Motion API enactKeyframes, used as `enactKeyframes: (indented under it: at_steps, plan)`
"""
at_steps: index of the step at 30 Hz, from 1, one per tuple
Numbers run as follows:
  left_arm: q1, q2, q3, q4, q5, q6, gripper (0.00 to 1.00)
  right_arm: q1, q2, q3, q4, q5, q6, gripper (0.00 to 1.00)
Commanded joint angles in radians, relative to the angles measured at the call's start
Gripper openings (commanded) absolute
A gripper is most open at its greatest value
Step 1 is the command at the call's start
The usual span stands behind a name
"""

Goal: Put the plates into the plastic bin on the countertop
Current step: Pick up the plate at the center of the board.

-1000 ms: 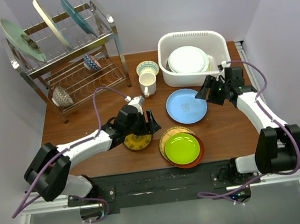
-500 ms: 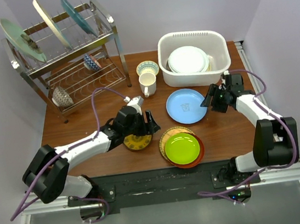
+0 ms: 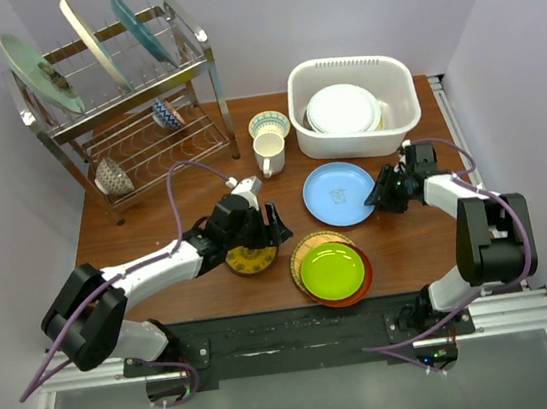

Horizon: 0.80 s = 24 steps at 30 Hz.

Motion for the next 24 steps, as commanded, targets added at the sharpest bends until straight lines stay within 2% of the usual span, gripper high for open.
enactKeyframes:
  at_steps: [1, 4, 6, 7, 8, 10, 12, 14, 24]
  plan:
    - [-0.004, 0.008, -0.006, 0.053, 0.001, -0.017, 0.72, -0.002, 0.021, -0.019, 0.073, -0.049, 0.018, 0.43]
    - [-0.005, 0.010, -0.004, 0.053, 0.003, -0.017, 0.72, -0.002, 0.042, -0.025, 0.090, -0.056, 0.022, 0.39]
    - [-0.004, 0.010, -0.004, 0.053, 0.006, -0.012, 0.73, -0.002, 0.058, -0.028, 0.099, -0.061, 0.022, 0.32]
    - [-0.005, 0.010, -0.004, 0.053, 0.006, -0.009, 0.73, -0.002, 0.062, -0.033, 0.105, -0.068, 0.027, 0.27]
    - [-0.004, 0.010, -0.003, 0.053, 0.006, -0.008, 0.73, -0.003, 0.065, -0.036, 0.116, -0.072, 0.028, 0.17]
    - [-0.005, 0.007, -0.004, 0.053, 0.006, -0.003, 0.74, -0.002, 0.070, -0.041, 0.122, -0.084, 0.030, 0.09]
    - [-0.004, 0.002, -0.007, 0.058, 0.003, -0.003, 0.82, -0.002, 0.064, -0.048, 0.136, -0.090, 0.033, 0.07]
    - [-0.004, -0.001, -0.020, 0.076, 0.005, -0.003, 0.85, -0.002, 0.046, -0.053, 0.154, -0.107, 0.036, 0.02]
    - [-0.004, 0.005, -0.026, 0.096, 0.017, -0.005, 0.90, -0.002, -0.057, -0.084, 0.188, -0.139, 0.067, 0.00]
